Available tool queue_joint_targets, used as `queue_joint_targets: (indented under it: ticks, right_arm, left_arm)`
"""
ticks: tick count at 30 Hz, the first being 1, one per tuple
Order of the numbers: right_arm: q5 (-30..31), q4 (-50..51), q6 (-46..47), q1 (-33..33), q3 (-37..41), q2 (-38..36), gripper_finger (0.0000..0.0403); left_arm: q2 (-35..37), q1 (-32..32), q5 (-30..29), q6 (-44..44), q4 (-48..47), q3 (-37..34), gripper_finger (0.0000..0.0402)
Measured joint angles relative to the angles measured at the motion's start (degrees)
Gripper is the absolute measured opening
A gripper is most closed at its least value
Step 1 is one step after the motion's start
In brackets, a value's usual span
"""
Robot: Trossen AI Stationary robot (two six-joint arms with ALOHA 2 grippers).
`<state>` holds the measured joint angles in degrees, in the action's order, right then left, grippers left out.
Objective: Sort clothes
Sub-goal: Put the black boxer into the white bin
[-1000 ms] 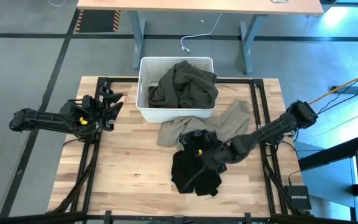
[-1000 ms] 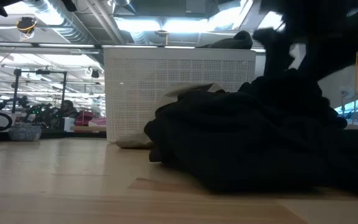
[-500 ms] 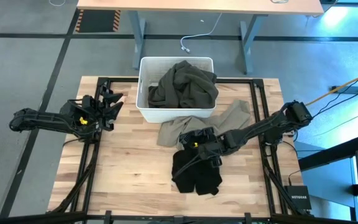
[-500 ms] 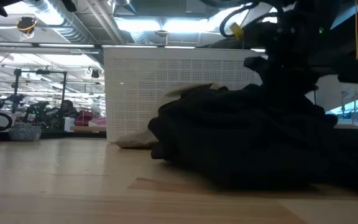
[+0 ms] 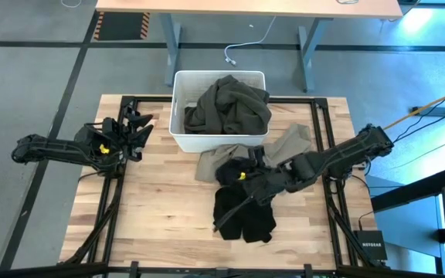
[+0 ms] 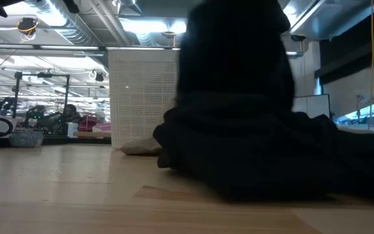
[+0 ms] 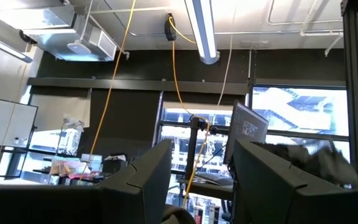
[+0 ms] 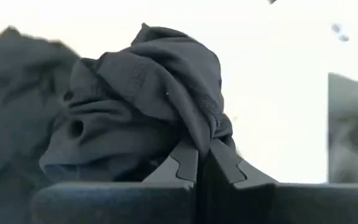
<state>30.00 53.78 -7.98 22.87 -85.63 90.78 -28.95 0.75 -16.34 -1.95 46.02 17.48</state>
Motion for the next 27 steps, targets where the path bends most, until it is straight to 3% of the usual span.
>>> queue_joint_targets:
  ticks: [11, 18, 23, 27]
  right_arm:
    - [1.29, -2.10, -11.53, -6.29, -16.58, 0.00, 0.0016]
    - [1.77, -14.65, -20.29, -14.51, -23.48, -0.04, 0.0016]
    - [-4.06, -24.49, -21.47, -22.12, -23.75, 0.48, 0.0029]
    - [-10.71, -25.70, -15.65, -27.67, -23.78, 2.78, 0.0058]
  left_arm:
    - [-0.02, -0.04, 0.00, 0.07, -0.40, 0.02, 0.0170]
    - [-0.02, -0.04, 0.00, 0.42, -0.38, 0.00, 0.0170]
    - [-0.02, -0.04, 0.00, 0.46, -0.38, 0.00, 0.0170]
    - [-0.02, -0.04, 0.00, 0.08, -0.38, 0.00, 0.0170]
